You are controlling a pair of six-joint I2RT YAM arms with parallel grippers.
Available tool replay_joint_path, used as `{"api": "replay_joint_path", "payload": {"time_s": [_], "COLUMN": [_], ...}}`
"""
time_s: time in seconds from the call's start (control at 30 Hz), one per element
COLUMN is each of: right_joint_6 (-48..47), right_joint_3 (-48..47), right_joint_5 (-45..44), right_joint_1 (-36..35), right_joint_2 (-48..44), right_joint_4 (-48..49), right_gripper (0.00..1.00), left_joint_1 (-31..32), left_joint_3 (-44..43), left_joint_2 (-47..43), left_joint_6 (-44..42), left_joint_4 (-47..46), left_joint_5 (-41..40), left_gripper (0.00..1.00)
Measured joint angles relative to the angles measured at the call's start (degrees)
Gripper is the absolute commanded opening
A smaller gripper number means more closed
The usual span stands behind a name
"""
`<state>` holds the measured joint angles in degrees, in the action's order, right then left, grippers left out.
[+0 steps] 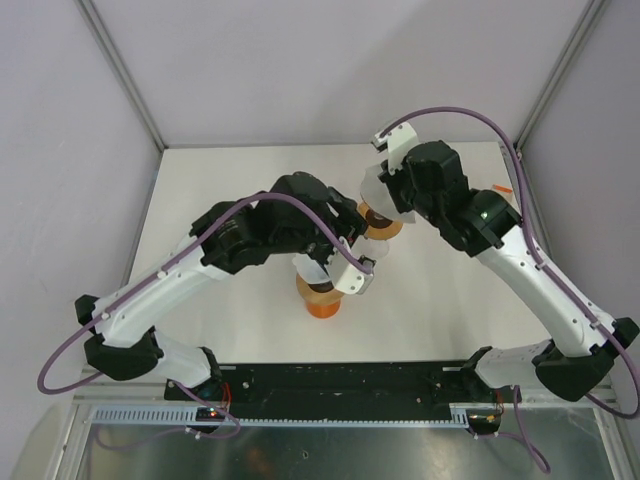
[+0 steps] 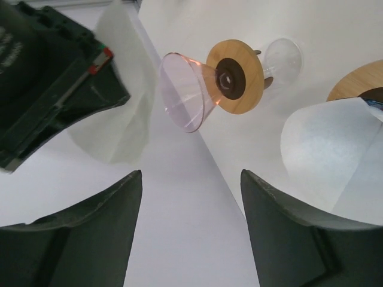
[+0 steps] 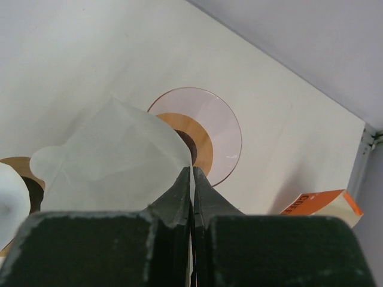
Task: Place the coffee filter in the dripper
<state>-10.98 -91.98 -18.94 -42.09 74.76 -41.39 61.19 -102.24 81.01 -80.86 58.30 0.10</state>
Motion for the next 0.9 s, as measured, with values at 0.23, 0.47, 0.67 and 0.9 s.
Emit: {"api": "replay_joint_path", "payload": {"time_s": [0.23, 0.47, 0.67, 0.9], "right_joint_6": [2.43, 6.14, 8.22, 9.09], "right_joint_3": [-6.19, -18.56, -20.92, -21.0], "right_joint_5": [9.16, 17.99, 22.69, 25.03], "right_joint_1": [8.57, 14.91, 17.4, 17.9], "right_joint_2": [4.31, 14.8, 23.3, 27.3], "right_joint_4": [-4.39, -9.79, -13.66, -16.81], "right_gripper": [0.0, 0.0, 0.0, 0.0], "left_joint_1": [-0.83, -11.43, -19.45, -23.08], "left_joint_3": [-6.27, -19.56, -23.34, -23.12], "left_joint_2": [0.2, 7.74, 14.03, 16.02], "left_joint_6": [3.85, 17.81, 31.82, 41.81], "left_joint_4": [1.18, 0.61, 0.39, 1.01], "left_joint_5": [0.76, 3.58, 5.03, 6.93], "left_gripper": [0.75, 0.77, 0.77, 0.77]}}
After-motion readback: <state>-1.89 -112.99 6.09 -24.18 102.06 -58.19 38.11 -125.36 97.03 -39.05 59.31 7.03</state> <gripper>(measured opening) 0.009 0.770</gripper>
